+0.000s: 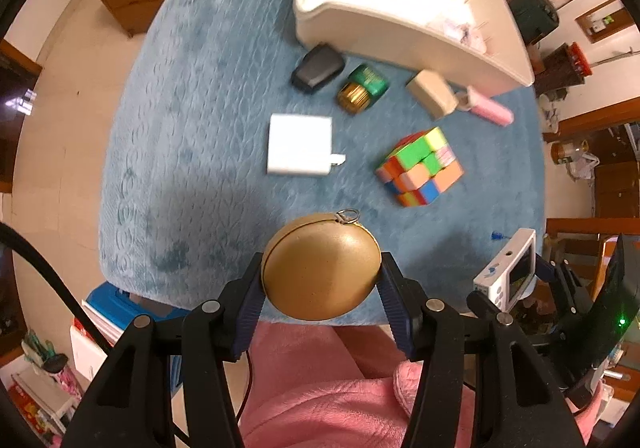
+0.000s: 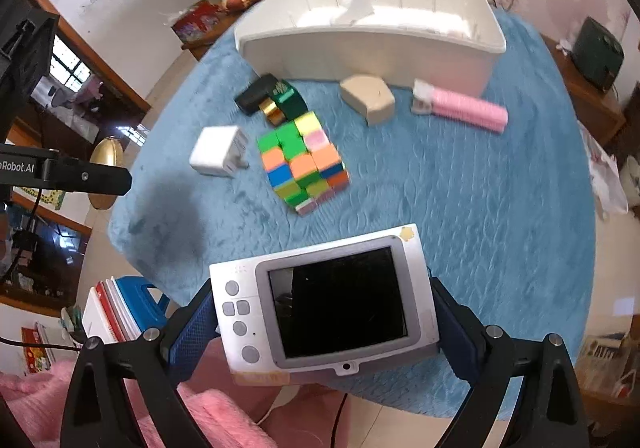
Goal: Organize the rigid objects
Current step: 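Lift the gold compact and white game device and carry them over the tray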
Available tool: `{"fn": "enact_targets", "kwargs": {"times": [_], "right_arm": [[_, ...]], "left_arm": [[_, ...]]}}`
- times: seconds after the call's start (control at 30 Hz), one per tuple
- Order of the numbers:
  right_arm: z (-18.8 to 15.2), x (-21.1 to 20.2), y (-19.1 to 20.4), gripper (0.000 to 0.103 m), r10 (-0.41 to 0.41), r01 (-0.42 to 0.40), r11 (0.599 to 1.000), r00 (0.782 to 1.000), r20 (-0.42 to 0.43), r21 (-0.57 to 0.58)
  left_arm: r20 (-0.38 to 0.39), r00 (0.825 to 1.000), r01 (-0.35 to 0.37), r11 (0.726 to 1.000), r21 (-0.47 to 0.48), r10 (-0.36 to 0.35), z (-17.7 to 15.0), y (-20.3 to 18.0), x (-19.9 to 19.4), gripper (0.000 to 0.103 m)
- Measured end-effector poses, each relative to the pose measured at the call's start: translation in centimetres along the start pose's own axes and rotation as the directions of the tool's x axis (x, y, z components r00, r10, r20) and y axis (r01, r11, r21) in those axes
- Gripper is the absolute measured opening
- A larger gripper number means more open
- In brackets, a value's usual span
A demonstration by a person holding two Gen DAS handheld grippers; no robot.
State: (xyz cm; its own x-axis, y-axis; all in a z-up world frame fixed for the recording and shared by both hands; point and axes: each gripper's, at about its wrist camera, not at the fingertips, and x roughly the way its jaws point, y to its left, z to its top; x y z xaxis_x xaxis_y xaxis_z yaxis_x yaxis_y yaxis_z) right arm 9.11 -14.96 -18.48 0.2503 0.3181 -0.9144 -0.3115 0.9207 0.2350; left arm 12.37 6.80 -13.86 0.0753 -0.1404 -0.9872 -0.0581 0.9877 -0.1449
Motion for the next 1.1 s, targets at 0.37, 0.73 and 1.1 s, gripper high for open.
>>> {"fn": "enact_targets", "kwargs": {"times": [0.37, 0.73, 1.1], "right_arm": [[4.4, -2.8, -0.5, 0.097, 0.043, -0.041, 0.999, 0.994, 0.101, -0.025], [9.5, -3.8, -2.3, 0.097, 0.04, -0.035, 0.999, 0.983, 0.177, -0.034], [15.2, -2.7, -4.5, 0.097, 0.014, -0.013, 1.0, 0.966, 0.257, -0.006]], "left_arm": [[0.109, 0.994, 0.016, 0.997, 0.08, -0.025, 2.0, -3.7, -3.8, 0.058], [0.193, 0.981, 0.002, 0.992, 0.127, -0.027, 6.5, -5.7, -6.1, 0.058], [0.292, 0.954, 0.011, 0.984, 0.177, -0.063, 12.4, -7.5, -7.1, 0.058]]}}
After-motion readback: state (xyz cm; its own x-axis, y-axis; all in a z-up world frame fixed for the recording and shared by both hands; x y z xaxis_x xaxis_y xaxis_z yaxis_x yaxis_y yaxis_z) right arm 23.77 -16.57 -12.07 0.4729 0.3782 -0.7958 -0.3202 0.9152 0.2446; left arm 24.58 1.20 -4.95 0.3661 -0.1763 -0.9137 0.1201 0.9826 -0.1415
